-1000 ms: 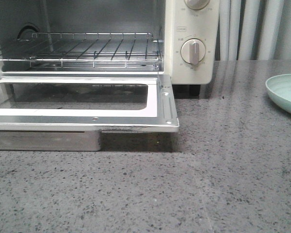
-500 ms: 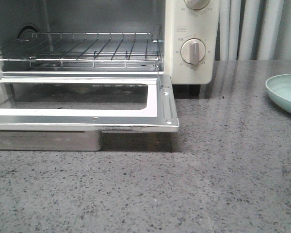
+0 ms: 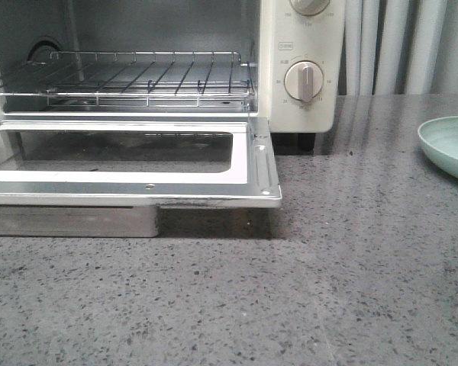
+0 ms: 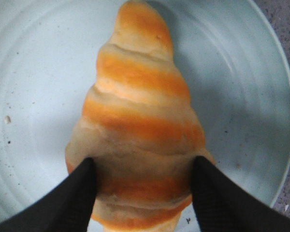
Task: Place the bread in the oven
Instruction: 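Lower the right gripper over the croissant on the blue plate and grasp it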
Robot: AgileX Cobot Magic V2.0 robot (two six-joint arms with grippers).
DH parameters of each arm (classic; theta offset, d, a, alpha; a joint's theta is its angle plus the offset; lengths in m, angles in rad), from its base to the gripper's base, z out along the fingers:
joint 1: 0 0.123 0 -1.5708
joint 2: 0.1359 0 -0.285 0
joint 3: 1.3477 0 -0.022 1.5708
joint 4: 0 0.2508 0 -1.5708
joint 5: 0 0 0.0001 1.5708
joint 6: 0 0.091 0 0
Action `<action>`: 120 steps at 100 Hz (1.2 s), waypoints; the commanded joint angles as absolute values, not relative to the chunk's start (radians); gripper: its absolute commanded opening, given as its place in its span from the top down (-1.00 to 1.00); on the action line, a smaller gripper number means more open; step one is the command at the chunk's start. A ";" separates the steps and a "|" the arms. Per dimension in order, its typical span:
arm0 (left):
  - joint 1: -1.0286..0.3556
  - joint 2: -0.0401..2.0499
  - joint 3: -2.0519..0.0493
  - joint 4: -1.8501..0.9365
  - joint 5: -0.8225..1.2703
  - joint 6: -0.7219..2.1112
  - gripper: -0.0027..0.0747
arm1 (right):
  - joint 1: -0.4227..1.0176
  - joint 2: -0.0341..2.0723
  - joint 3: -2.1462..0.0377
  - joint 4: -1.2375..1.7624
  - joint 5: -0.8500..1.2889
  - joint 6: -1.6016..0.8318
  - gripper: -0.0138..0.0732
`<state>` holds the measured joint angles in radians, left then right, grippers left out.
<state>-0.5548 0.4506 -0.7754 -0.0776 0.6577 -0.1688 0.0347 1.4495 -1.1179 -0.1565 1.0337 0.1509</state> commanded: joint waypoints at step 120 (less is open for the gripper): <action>-0.555 0.457 -0.806 -0.095 0.594 -0.168 0.99 | 0.383 1.038 -1.149 -0.129 1.304 -0.060 0.85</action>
